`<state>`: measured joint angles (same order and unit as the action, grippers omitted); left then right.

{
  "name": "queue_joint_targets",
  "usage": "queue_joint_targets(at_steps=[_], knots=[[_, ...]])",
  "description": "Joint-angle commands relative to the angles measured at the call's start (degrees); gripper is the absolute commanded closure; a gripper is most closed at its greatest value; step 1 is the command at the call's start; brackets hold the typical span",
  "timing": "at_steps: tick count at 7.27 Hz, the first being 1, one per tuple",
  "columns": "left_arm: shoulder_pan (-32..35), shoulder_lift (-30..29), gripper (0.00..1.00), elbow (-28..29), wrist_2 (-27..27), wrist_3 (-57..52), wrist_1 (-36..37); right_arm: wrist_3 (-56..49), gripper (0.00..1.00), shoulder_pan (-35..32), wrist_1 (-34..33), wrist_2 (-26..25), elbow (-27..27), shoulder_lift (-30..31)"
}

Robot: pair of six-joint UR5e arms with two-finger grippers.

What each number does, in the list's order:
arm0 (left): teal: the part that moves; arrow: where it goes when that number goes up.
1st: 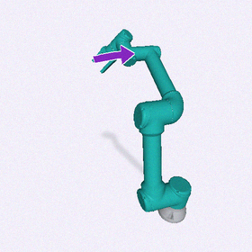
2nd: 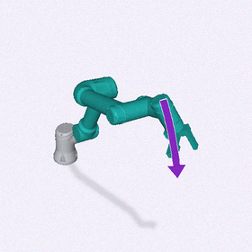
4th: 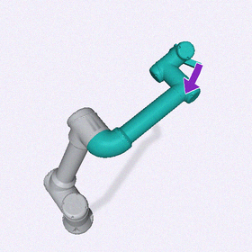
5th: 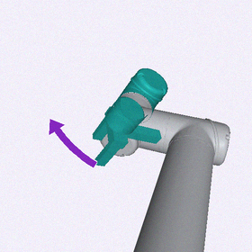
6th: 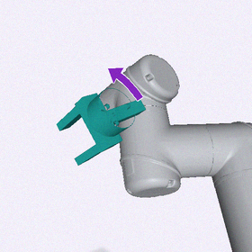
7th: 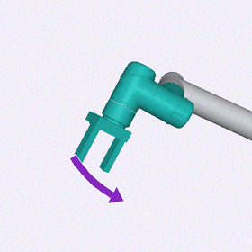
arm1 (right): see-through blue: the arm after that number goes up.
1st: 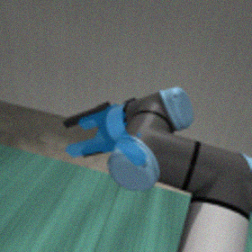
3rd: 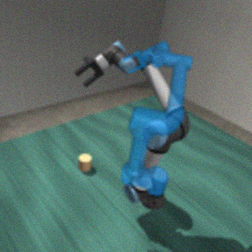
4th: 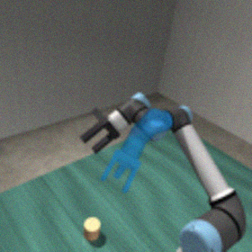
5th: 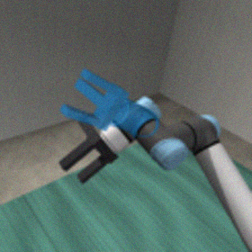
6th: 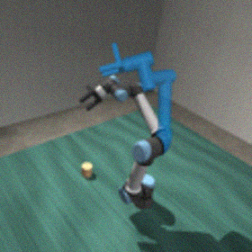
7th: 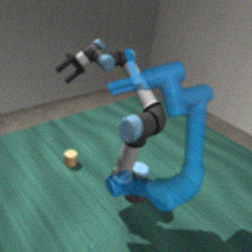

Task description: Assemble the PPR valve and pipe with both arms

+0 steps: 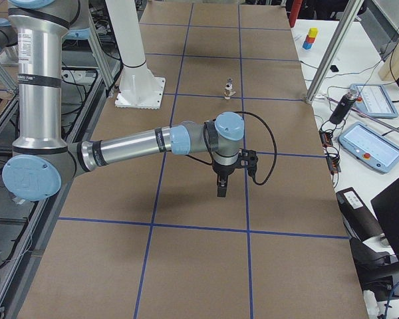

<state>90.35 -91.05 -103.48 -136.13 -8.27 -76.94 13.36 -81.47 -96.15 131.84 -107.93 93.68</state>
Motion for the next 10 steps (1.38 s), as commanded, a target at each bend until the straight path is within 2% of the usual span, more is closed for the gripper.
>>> queue_joint_targets(at_steps=[1, 10], knots=[[0.0, 0.2, 0.0, -1.1, -2.4, 0.1, 0.2, 0.0, 0.0, 0.0, 0.0, 0.0, 0.0, 0.0], [0.1, 1.0, 0.0, -1.4, -2.9, 0.0, -0.1, 0.0, 0.0, 0.0, 0.0, 0.0, 0.2, -0.2]])
